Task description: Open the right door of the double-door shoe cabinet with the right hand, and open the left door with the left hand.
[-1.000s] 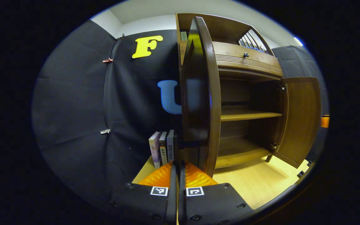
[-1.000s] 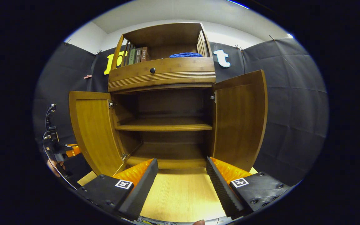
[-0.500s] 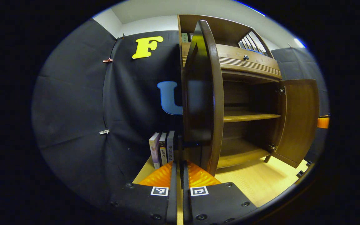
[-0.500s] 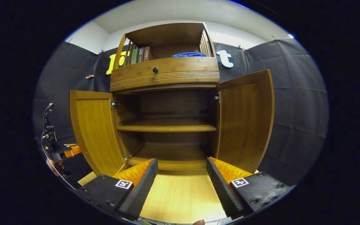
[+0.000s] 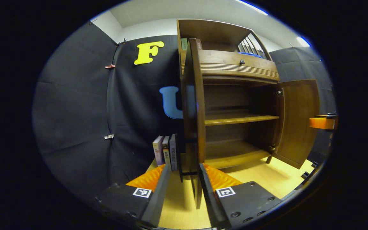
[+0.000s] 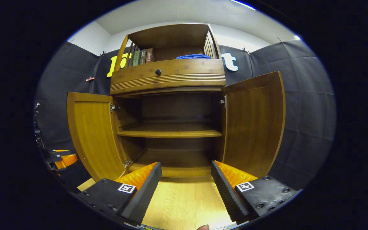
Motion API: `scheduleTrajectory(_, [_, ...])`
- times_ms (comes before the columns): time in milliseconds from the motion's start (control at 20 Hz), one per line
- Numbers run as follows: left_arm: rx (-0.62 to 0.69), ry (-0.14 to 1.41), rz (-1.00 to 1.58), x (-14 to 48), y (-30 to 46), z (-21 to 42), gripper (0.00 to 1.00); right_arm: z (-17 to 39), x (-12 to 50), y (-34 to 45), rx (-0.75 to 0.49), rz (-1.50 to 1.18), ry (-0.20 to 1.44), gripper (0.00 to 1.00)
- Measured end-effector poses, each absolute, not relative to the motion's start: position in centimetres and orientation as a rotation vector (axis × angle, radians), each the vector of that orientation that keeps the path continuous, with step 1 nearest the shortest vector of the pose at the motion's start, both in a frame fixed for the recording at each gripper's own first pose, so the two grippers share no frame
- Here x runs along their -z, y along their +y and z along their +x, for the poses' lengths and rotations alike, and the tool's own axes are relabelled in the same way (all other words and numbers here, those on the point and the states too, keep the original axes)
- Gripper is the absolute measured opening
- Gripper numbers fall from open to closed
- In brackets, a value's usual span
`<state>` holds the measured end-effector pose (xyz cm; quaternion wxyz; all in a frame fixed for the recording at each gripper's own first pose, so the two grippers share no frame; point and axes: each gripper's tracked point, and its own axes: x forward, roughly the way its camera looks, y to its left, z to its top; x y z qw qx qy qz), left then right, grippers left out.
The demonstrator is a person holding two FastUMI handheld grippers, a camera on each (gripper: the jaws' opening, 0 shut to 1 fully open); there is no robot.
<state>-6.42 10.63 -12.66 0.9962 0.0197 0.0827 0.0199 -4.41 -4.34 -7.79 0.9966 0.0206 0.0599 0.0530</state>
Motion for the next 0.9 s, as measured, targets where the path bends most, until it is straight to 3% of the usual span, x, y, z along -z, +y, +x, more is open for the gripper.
scheduleTrajectory(250, [-0.009,0.148,0.026,11.4,7.1,-8.1,0.92,-2.6,6.9,-3.6,-0.102,-0.003,0.088,0.98])
scheduleTrajectory(350, [0.004,0.145,-0.01,10.8,5.4,-8.5,0.97,-2.1,6.2,-3.0,-0.103,-0.039,0.061,0.98])
scheduleTrajectory(450, [0.009,0.13,-0.023,10.0,4.1,-8.4,0.97,-2.0,5.3,-2.1,-0.116,-0.048,0.037,0.94])
scheduleTrajectory(500, [0.006,0.121,-0.021,9.4,3.8,-8.3,0.96,-1.9,4.9,-1.4,-0.126,-0.048,0.027,0.98])
scheduleTrajectory(900, [-0.012,0.094,-0.011,6.6,2.2,-7.7,0.97,-2.1,2.8,2.5,-0.192,-0.034,0.003,0.96])
